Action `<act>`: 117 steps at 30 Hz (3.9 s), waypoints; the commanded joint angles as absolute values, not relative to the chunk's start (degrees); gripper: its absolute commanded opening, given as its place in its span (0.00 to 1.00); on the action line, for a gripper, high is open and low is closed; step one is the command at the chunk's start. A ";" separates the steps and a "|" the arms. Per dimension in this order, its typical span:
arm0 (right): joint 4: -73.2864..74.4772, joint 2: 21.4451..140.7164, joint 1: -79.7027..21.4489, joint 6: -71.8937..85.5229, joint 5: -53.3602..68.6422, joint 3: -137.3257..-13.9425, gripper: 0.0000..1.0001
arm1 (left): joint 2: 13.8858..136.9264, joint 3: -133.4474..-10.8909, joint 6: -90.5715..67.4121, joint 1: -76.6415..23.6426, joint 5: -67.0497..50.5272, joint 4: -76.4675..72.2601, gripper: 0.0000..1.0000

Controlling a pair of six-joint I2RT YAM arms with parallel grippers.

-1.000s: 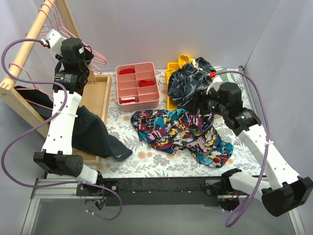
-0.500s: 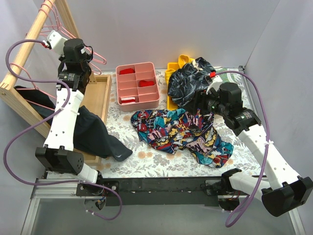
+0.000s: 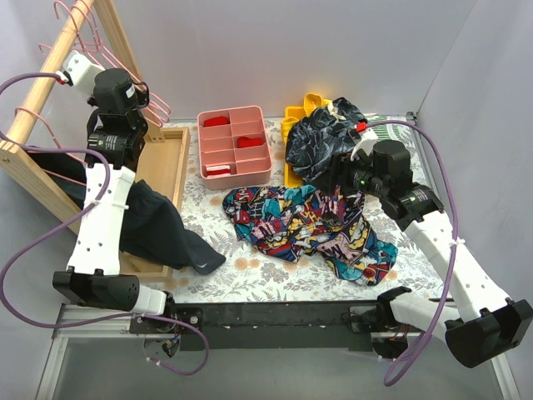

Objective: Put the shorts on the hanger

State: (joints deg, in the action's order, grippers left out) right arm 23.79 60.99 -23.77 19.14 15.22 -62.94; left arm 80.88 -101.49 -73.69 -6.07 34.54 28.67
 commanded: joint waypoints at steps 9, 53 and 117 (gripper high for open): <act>22.06 61.17 -23.91 18.37 16.70 -63.90 0.71 | 75.15 -98.18 -71.81 -15.89 47.36 28.56 0.00; 31.37 53.00 -23.82 19.25 -7.29 -62.85 0.78 | 76.66 -97.57 -57.56 -70.41 44.16 22.14 0.00; 30.33 66.53 -29.88 19.69 -22.32 -53.62 0.01 | 43.07 -45.70 -68.03 -58.71 -10.37 17.40 0.00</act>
State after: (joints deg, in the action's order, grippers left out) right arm 31.40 66.65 -29.76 19.55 -20.69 -52.73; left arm 45.52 -45.32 -69.21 -58.72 -9.45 17.32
